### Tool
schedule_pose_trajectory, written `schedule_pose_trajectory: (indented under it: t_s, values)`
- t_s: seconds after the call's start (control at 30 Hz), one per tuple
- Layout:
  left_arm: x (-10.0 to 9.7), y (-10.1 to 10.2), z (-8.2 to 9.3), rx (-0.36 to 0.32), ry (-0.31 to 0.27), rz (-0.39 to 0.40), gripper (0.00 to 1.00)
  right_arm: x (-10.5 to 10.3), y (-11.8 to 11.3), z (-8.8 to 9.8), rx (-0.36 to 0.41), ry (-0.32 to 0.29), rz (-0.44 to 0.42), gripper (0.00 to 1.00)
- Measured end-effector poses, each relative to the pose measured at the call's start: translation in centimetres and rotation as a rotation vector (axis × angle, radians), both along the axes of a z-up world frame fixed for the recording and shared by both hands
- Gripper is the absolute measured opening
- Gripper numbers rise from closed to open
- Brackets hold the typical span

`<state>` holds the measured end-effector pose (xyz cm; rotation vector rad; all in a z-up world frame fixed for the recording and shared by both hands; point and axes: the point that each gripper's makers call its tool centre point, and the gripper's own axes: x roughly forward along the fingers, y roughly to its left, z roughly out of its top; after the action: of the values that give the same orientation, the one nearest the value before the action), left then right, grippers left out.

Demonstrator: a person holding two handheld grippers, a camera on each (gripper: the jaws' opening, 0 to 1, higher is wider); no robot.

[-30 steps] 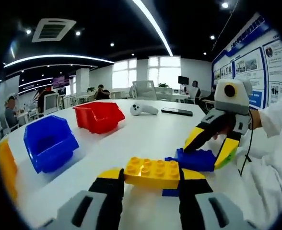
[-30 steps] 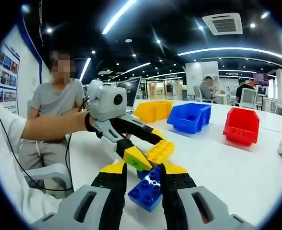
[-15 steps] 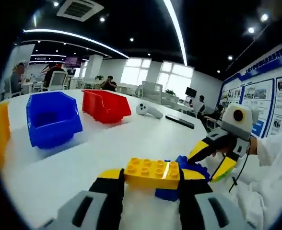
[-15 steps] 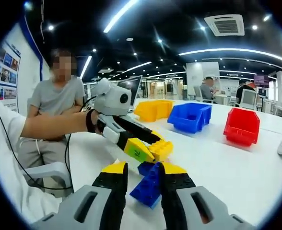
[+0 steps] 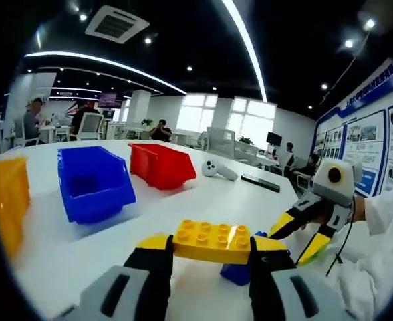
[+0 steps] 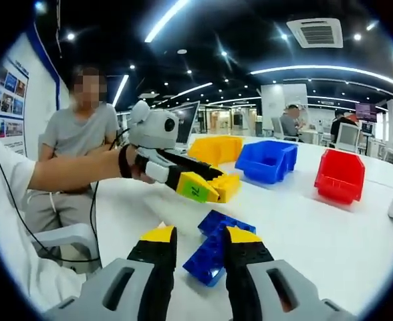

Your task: Take apart the toy blocks one by one and place each separated block into its matching bin, sorting the blocks by their type until all the connected pieces are disassembled and separated into the correct bins

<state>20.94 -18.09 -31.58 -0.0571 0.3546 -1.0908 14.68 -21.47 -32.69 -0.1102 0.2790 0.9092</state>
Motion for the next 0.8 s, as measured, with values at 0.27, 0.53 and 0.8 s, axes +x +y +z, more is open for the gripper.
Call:
schedule_pose_trajectory:
  t_s: [0.27, 0.53, 0.8]
  values:
    - [1.6, 3.6, 2.8, -0.016, -0.085, 0.119, 0.46, 0.0, 0.1, 0.0, -0.005, -0.003, 0.002, 0.29]
    - [4.7, 9.7, 6.9, -0.074, -0.179, 0.319, 0.46, 0.1, 0.3, 0.1, -0.009, -0.004, 0.006, 0.29]
    - [9.5, 17.4, 8.6, -0.101, -0.234, 0.658, 0.46, 0.2, 0.3, 0.1, -0.007, -0.005, 0.0, 0.29]
